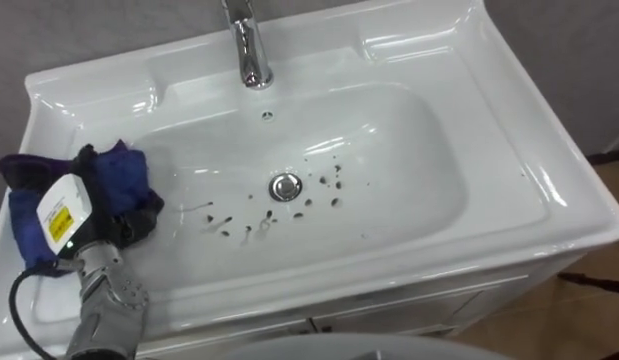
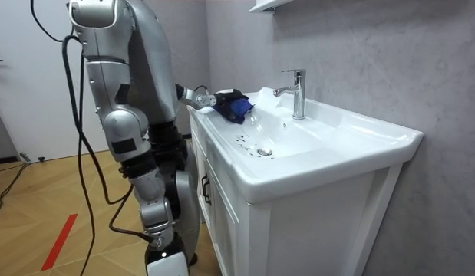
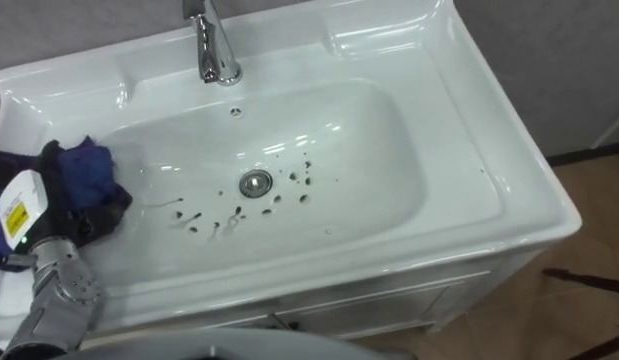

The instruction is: Wipe basin

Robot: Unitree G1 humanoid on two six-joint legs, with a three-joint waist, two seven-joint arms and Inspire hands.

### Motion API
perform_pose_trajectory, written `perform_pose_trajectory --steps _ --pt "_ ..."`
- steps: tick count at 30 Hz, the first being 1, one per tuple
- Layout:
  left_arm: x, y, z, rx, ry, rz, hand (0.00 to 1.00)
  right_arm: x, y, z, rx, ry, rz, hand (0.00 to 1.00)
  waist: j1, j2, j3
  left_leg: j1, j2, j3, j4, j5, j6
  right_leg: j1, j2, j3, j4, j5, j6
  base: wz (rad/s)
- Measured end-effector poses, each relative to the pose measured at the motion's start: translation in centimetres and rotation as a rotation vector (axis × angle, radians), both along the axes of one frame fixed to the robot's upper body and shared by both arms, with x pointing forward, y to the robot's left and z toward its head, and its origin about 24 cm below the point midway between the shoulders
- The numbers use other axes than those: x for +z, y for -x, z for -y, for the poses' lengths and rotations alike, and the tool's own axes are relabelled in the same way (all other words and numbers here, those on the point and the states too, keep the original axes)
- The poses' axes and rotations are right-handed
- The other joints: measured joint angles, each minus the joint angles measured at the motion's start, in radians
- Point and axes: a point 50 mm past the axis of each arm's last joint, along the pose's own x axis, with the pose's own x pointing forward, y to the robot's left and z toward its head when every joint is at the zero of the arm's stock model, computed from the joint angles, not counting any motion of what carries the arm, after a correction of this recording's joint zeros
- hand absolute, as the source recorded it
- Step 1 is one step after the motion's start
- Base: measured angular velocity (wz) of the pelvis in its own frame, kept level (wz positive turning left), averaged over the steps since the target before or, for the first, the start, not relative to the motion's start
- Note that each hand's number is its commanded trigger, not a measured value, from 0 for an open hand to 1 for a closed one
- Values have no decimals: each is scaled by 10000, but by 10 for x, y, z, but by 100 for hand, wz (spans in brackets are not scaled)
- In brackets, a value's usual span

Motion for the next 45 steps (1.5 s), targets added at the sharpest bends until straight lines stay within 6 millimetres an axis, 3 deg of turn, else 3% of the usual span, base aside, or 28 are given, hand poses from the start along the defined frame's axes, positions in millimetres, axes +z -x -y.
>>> perform_pose_trajectory --steps 3,4,10,12,15,26,37,45 --pt "2 0 -5 190 -133 75 75 0 1 0 -35 -5 -116 0 10 -8 -5 96 25 173 -4 2 -4 -19 27 190 44 2 -2 -16" --pt "2 2 -9 283 -195 32 100 0 1 0 7 34 -218 0 2 -12 -8 127 28 205 -39 2 -4 5 35 250 63 2 -2 -16" --pt "6 -1 -16 411 -404 129 100 1 6 3 -50 226 -595 0 -9 -24 -33 184 54 334 -46 6 -10 -43 54 320 141 11 -3 -5" --pt "7 0 -19 477 -444 136 100 2 8 4 106 308 -793 0 -18 -14 -87 194 67 373 -38 7 -11 -43 58 328 153 11 -16 -7" --pt "7 -1 -20 472 -479 137 100 2 10 3 244 343 -1040 0 -27 -20 -104 209 96 372 -33 18 -30 -37 86 326 160 23 -42 0" --pt "10 0 -27 506 -807 16 100 3 12 4 454 474 -1448 0 -134 -20 -107 268 144 421 -42 40 -68 -23 112 347 182 44 -87 -1" --pt "9 -7 -22 761 -374 93 100 2 -2 4 211 605 -775 0 -51 0 -120 283 141 409 -40 40 -68 -21 114 356 183 43 -87 0" --pt "14 -17 -18 808 270 472 100 1 -10 0 -18 512 -130 0 -117 -42 -110 -4 84 85 30 40 -66 -72 60 80 126 30 -63 13"
